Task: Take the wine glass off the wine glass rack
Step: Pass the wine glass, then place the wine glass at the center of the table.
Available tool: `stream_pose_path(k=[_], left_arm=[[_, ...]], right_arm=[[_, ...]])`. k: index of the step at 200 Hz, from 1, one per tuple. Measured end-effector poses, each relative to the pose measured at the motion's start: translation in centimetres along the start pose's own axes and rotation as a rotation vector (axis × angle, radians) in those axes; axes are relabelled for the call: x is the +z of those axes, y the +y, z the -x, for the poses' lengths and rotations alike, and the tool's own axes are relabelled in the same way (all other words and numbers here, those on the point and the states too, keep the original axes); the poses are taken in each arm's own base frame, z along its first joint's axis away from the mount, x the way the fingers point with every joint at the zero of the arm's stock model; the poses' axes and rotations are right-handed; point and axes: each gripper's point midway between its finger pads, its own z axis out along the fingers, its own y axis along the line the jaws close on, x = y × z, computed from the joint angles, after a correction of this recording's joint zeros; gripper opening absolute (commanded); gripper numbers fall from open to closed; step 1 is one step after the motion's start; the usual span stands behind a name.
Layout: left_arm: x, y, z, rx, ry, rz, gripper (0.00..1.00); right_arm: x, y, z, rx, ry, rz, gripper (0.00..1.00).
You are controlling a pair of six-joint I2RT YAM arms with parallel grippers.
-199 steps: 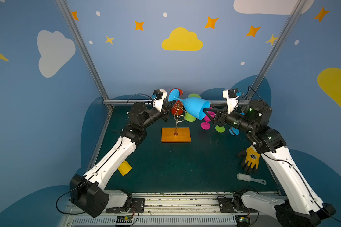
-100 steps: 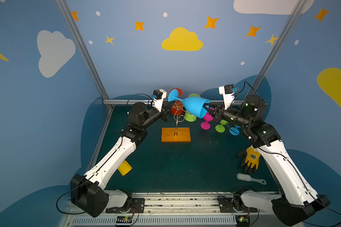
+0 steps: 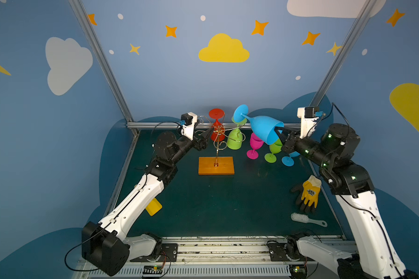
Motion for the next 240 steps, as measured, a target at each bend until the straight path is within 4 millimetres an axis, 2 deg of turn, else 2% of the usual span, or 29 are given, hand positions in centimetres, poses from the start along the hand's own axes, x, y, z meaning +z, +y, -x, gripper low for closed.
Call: stream_pose_path(k=[33,58,77,109,143,196,240], left_arm=[[-2.9,2.5,1.5,-0.008,-0.066,0.126,0.82],[-5.2,4.4,1.9,-0.028,-0.11,0.218,0.85],[-7.0,5.9,1.7,-0.052,-0.129,0.283,0.87],[-9.5,7.4,1.4,-0.079,-0.151,0.36,0.89],[-11.8,8.2,1.3,-0.101,-0.173,0.407,0.9],[-14.3,8.9,1.7,-0.103,-0.198,0.466,0.91],[-15.2,9.3,1.1,-0.102,-0.18,0.492,0.92]], right_arm=[[-4.0,-2.3,-1.1,-0.035,0.076,-0.181,0.0],[-5.7,-3.9,-3.9,-0.051,0.195,-0.283,0.0],[-5.8,-5.1,-6.5,-0.054,0.315,-0.337,0.0],[-3.9,-7.3,-10.9,-0.049,0.516,-0.392,0.0],[-0.4,-9.2,-15.9,-0.029,0.728,-0.409,0.0],[3.5,-10.3,-19.4,-0.032,0.872,-0.399,0.0],[7.0,-12.0,-22.3,-0.026,0.984,-0.407,0.0]])
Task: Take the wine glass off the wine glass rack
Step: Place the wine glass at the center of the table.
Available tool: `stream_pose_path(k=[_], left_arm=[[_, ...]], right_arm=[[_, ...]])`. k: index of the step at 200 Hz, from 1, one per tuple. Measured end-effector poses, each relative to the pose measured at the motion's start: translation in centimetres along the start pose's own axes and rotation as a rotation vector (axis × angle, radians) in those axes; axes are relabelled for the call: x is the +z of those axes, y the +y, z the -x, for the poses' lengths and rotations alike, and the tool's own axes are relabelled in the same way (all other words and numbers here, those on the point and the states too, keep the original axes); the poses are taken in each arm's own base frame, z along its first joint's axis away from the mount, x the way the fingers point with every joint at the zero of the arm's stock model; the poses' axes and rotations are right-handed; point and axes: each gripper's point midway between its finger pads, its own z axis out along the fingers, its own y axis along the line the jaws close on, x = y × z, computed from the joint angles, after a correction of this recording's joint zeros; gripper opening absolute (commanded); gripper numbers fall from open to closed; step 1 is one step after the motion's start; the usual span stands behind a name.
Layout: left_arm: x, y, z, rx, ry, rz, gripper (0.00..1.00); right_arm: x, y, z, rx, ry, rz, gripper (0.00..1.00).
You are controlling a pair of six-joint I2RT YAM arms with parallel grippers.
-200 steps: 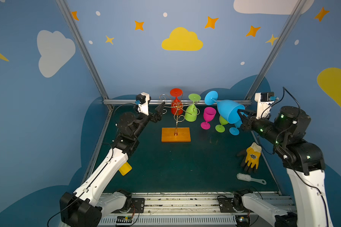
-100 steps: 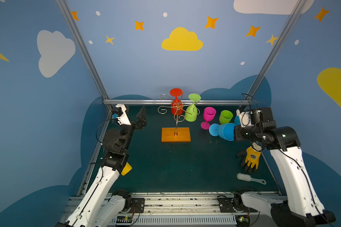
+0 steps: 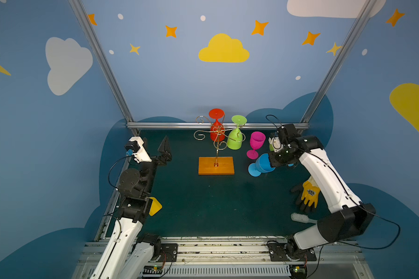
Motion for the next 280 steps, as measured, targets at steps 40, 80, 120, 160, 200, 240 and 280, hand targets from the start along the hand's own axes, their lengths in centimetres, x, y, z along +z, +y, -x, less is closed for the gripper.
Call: stream_pose_path(k=[40,80,120,160,200,240,280], left_arm=[[-0.5,0.2,-0.1,0.001,0.003,0.004,0.92],[-0.8,0.3,-0.1,0.004,0.005,0.009,0.92],[-1.0,0.4,-0.2,0.01,0.011,0.014,0.92],[-1.1,0.5,-0.1,0.012,0.01,0.017,0.93],[-1.1,0.6,-0.1,0.012,0.01,0.02,0.93],[-1.2,0.6,-0.2,0.013,0.014,0.02,0.93],[-1.2,0.6,-0.2,0.013,0.015,0.021,0.93]], right_arm=[[2.9,-0.5,1.8,0.006,0.079,-0.043,0.0],[5.5,-0.7,3.7,0.047,0.178,-0.077,0.0],[8.2,-0.5,3.2,0.064,0.263,-0.08,0.0],[8.0,-0.3,3.2,0.07,0.264,-0.07,0.02],[8.1,0.0,3.2,0.078,0.263,-0.053,0.15],[7.9,0.3,3.5,0.086,0.25,-0.033,0.27],[4.9,0.6,4.4,0.101,0.163,0.011,0.3]])
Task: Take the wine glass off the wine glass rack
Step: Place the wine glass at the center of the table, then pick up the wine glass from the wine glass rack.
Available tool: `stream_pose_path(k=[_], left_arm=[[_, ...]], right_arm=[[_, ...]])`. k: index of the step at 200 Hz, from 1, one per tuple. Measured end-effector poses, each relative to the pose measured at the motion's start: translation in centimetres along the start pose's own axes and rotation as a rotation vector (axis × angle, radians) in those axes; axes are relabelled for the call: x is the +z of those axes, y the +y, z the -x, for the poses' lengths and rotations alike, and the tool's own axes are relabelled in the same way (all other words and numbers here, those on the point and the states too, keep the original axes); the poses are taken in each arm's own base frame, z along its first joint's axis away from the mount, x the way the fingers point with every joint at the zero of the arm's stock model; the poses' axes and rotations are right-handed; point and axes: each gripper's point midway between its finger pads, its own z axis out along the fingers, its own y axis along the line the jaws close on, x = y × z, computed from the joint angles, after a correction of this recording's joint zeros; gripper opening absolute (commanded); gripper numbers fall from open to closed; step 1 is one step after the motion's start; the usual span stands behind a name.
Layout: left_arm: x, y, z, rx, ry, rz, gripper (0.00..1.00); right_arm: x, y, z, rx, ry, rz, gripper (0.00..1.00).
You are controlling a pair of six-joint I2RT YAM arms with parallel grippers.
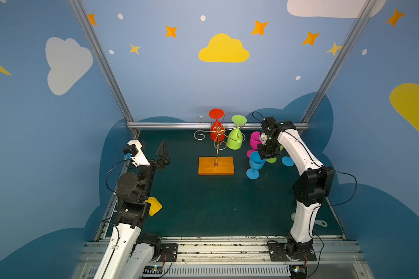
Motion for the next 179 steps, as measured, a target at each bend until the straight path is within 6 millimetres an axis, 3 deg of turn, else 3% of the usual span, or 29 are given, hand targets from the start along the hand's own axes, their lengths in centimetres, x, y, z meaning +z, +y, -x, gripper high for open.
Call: stream_pose_path(k=[26,54,70,81,115,146,179], left_arm=[[0.0,0.1,0.0,0.0,-0.001,0.002,0.93],[0.0,0.2,-0.1,0.001,0.006,0.006,0.93],[0.0,0.2,-0.2,0.001,0.009,0.008,0.93],[0.0,0.2,-0.2,0.002,0.011,0.008,0.93],[0.0,0.2,-0.1,0.004,0.016,0.006,0.93],[0.3,-0.1,0.2,0.005,0.017,-0.008,0.93],[0.9,-0.3,-0.2,0.011,0.036,-0.024,0.94]], right_arm=[[-3.8,0.5,-0.1,0.004,-0.093,0.059,0.3],[-9.2,1.6,-0.3,-0.012,-0.247,0.154,0.33],[-12.3,2.5,-0.7,-0.033,-0.374,0.233,0.37],[-13.9,3.3,-1.6,-0.045,-0.469,0.299,0.47],[-17.4,4.5,-3.5,-0.048,-0.685,0.446,0.57],[-20.4,5.6,-1.9,-0.056,-0.814,0.562,0.56],[-19.7,6.4,0.6,-0.02,-0.809,0.666,0.51]])
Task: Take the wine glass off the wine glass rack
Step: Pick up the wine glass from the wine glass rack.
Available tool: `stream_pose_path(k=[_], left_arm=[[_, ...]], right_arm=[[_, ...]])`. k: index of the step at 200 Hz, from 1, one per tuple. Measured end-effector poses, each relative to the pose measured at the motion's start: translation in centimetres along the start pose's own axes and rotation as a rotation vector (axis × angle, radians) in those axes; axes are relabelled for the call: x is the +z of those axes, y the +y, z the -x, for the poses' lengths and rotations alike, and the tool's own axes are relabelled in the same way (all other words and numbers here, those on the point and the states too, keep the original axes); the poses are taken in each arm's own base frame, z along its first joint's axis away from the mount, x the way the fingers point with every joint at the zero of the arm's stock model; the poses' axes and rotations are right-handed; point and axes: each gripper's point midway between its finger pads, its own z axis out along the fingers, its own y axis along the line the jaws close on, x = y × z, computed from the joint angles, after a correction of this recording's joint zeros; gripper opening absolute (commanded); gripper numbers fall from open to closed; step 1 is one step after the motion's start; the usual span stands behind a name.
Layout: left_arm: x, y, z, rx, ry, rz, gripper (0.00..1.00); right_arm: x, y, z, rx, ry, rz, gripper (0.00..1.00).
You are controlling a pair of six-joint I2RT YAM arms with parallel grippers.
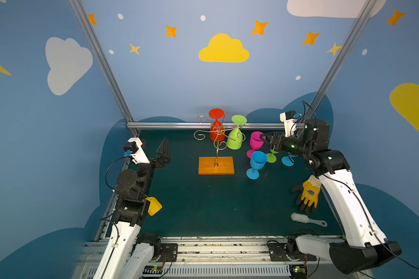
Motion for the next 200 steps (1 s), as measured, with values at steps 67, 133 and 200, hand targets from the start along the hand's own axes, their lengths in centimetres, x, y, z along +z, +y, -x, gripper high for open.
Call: stream_pose_path(k=[67,133,200], left_arm=[[0.4,-0.5,-1.4,0.033,0.004,-0.059,0.94],[0.1,-0.1,-2.0,0.043,0.005,-0.061,0.94],[0.0,0.3,-1.9,0.027,0.002,-0.054,0.95]], right_arm=[[6.5,-4.3,0.1,0.201,0.064,0.1,0.47],[9.6,-5.1,1.5,0.244,0.066,0.165,0.48],[11.9,-5.2,3.8,0.253,0.054,0.219,0.48]])
